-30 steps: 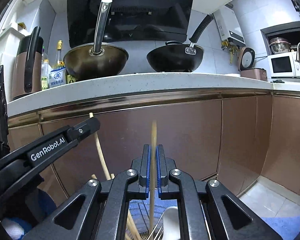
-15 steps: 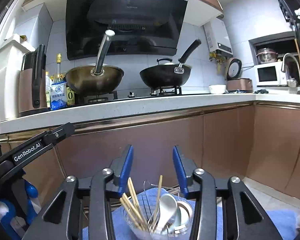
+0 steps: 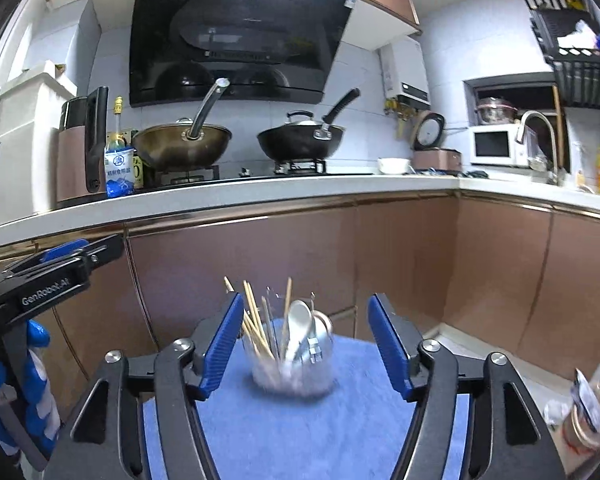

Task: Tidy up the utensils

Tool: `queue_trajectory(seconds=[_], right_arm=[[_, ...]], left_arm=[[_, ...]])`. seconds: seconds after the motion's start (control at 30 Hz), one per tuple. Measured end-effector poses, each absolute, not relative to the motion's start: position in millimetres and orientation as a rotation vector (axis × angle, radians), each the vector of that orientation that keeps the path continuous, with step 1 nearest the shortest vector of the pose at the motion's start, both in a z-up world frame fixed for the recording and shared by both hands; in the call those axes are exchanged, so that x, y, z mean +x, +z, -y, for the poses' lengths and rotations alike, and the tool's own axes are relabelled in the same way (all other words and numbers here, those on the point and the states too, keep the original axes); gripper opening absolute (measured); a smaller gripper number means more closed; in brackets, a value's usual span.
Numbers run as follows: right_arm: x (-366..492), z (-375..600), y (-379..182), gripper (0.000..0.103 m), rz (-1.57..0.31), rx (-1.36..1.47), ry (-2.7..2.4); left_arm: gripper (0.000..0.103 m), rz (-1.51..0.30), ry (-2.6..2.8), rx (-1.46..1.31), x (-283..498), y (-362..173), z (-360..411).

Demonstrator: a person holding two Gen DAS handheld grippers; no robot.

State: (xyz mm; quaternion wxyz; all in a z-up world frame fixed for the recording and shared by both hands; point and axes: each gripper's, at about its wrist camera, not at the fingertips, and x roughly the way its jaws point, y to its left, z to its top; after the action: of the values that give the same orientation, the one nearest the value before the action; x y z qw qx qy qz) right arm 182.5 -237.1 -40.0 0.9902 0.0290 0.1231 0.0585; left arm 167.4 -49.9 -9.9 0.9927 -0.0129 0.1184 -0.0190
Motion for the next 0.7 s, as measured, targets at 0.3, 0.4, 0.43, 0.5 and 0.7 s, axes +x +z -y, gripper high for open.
queue_trajectory(seconds=[0.3,0.4,0.43,0.5,0.7], right_arm=[[119.8,256.4,-40.5,0.085,-0.252,0.101,0.037],[106.4,260.0,-37.6,0.089,-0.240,0.112,0.018],[102.3,260.8,-36.4,0.091,-0.237,0.113,0.012],[94.1,262.1,-34.4,0.093,-0.229,0.112,0.004],[77.6,256.8,-31.9,0.103,-0.217,0.110,-0.016]], left_arm=[[0.064,-0.272,-0.059,0.002,123.9,-16.0,52.1],[0.065,-0.267,-0.063,0.005,111.9,-15.1,51.9],[0.065,-0.264,-0.064,0.007,107.3,-14.6,51.4],[0.067,-0.259,-0.063,0.010,100.9,-14.2,50.8],[0.067,-0.248,-0.050,0.017,89.3,-12.7,45.4]])
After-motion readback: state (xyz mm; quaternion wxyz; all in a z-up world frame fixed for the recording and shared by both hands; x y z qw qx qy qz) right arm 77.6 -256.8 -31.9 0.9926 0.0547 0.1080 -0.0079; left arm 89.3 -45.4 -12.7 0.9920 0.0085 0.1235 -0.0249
